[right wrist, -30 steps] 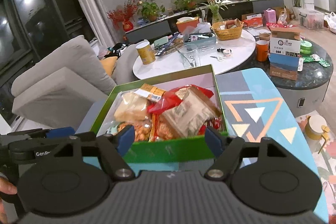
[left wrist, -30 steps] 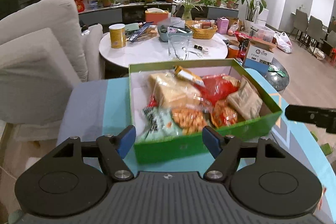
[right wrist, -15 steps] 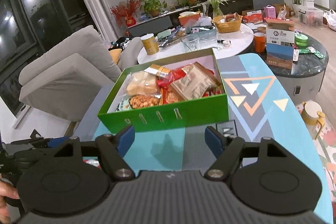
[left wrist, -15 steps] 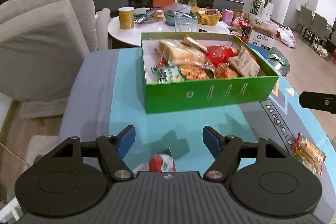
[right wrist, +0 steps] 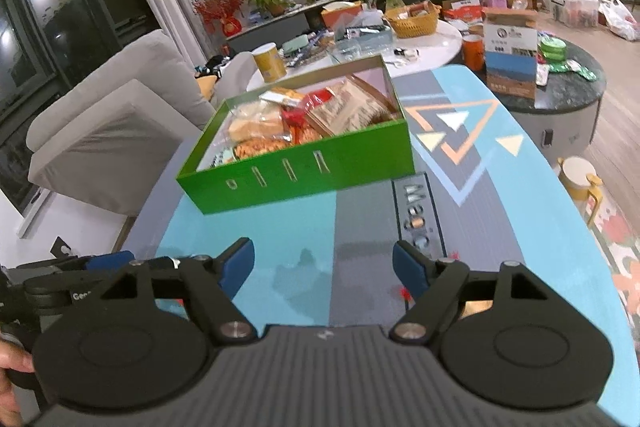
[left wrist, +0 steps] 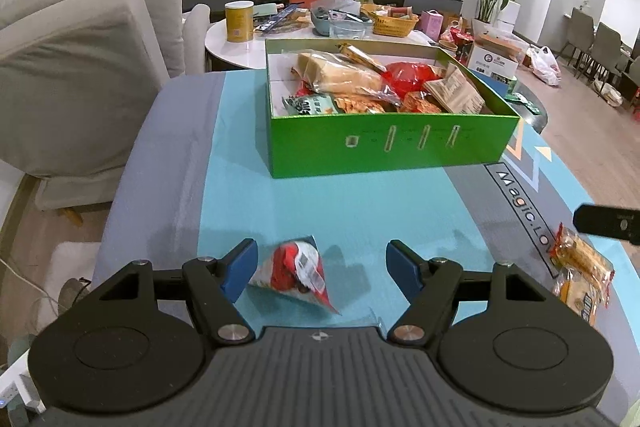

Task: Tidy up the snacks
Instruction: 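Move the left tool to the red-and-white chip bag while the right tool approaches the blue-labelled bread loaf, then grasp the red-and-white chip bag with the left gripper while the right gripper grasps the bread loaf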

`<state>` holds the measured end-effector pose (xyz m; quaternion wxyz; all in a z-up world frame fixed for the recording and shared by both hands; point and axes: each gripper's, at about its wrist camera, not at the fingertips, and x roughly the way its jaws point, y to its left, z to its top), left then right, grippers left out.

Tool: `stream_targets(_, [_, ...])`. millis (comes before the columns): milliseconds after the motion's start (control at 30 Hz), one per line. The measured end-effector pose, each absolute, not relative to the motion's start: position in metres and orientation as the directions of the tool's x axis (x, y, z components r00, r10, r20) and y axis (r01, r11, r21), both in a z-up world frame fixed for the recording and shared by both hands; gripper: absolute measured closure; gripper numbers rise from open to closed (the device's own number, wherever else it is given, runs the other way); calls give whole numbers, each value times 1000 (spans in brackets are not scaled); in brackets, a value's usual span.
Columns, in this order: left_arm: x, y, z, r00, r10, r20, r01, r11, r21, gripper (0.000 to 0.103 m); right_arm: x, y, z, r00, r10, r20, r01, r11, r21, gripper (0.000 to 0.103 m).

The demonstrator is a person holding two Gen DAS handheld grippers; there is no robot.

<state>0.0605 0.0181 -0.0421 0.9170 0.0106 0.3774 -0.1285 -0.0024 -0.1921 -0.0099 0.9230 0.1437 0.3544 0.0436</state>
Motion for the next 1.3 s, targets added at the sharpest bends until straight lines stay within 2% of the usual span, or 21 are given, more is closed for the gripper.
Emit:
stream_targets(567, [53,31,-53,690,-192,-698,191,978,-81,34,-42,-193,-37,661,149,-736,82,960,267,50])
stream_targets(967, [70,33,-73,658,-172,-733,174,982,-74,34,-22,-187,-61,603,177,-778,100,951,293,47])
stream_targets(1300, [80,31,-84,644,-173,-746,184,981,-68,34,-7,-157,-65,619,155,-770,-10,982,189,45])
